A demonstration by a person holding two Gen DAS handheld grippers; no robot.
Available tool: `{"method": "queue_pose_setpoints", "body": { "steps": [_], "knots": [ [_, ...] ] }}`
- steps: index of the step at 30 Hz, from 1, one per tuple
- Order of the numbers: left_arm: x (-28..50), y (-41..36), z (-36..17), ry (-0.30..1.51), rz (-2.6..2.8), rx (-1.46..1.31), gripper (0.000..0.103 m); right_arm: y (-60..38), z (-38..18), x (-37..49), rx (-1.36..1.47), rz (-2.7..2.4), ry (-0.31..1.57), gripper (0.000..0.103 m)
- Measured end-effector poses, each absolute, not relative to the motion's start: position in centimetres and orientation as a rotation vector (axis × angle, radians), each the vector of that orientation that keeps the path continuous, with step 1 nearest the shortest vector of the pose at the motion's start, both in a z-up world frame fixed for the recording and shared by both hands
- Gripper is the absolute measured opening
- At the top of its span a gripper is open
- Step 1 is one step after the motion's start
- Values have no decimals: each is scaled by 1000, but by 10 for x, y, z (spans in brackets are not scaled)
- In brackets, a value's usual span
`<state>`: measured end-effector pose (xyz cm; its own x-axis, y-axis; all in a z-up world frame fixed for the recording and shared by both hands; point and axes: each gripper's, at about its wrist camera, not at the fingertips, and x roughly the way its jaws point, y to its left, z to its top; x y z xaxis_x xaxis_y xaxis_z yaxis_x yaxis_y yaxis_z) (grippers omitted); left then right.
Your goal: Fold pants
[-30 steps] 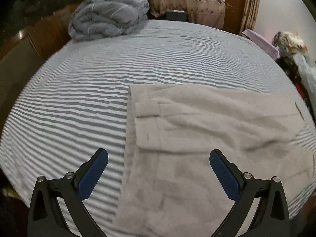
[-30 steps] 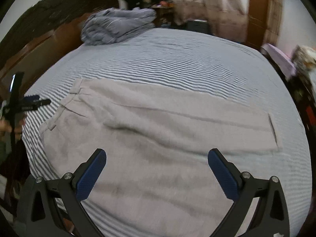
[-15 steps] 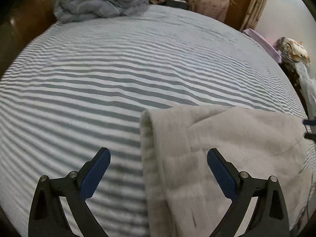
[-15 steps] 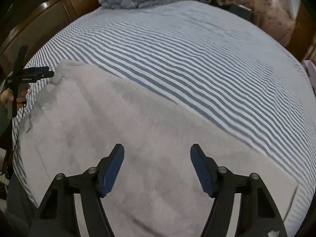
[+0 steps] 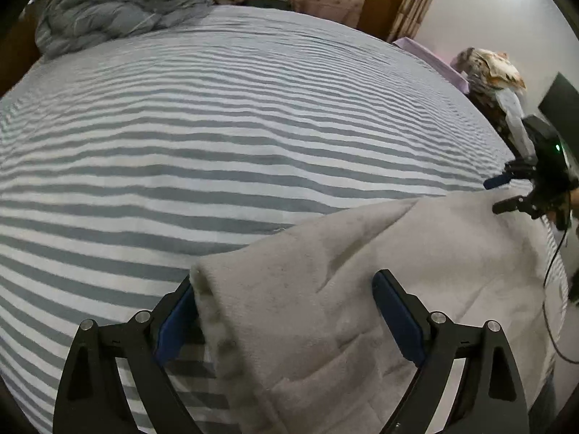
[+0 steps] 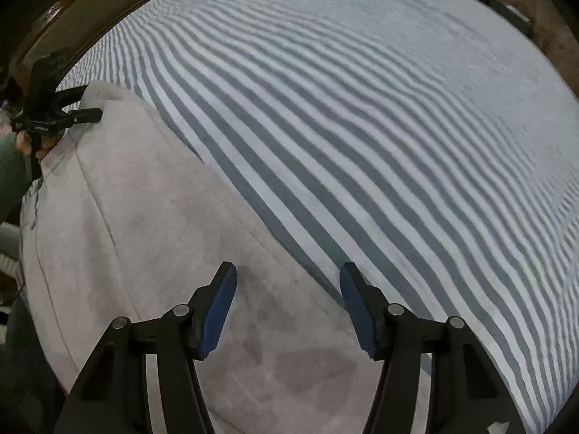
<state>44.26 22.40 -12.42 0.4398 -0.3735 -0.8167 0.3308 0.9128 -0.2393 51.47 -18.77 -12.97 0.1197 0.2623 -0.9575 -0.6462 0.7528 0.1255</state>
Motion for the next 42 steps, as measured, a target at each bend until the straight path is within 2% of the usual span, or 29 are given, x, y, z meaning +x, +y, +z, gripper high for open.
{"method": "queue_pose_setpoints", "body": {
  "steps": [2, 4, 6, 12, 15, 21, 24, 27, 28, 29, 31, 32, 37, 42],
  "knots": [
    [442, 226, -123, 1019, -446, -51, 86, -188, -131, 515, -348, 721, 1302, 57],
    [442, 233, -120, 1014, -454, -85, 68, -190, -131, 516, -336, 748, 1308, 57],
    [443, 242, -118, 1016, -467, -119, 56, -192, -130, 512, -336, 769, 1310, 55],
    [433, 229, -109, 989, -498, -54, 40, -203, -130, 511, -319, 764, 1298, 38],
    [427, 223, -107, 959, -490, 18, 39, -205, -129, 512, -329, 748, 1301, 36],
    [437, 228, -114, 996, -420, -48, 53, -196, -135, 516, -320, 711, 1301, 39],
    [439, 234, -111, 1007, -413, -95, 57, -187, -136, 513, -357, 700, 1293, 35],
    [444, 234, -116, 1024, -379, -139, 62, -179, -133, 508, -377, 690, 1270, 24],
    [445, 235, -116, 1022, -368, -150, 61, -177, -132, 507, -378, 686, 1264, 16],
    [445, 233, -115, 1020, -349, -156, 60, -172, -131, 505, -389, 677, 1258, 13],
    [443, 228, -113, 999, -322, -120, 49, -167, -126, 500, -412, 660, 1244, 10],
    [440, 224, -110, 984, -317, -101, 48, -166, -124, 498, -405, 651, 1240, 9],
    [428, 223, -92, 952, -305, -99, 33, -167, -100, 487, -360, 613, 1184, 7],
    [407, 234, -65, 914, -345, -151, 25, -184, -55, 458, -303, 590, 1123, 6]
  ]
}}
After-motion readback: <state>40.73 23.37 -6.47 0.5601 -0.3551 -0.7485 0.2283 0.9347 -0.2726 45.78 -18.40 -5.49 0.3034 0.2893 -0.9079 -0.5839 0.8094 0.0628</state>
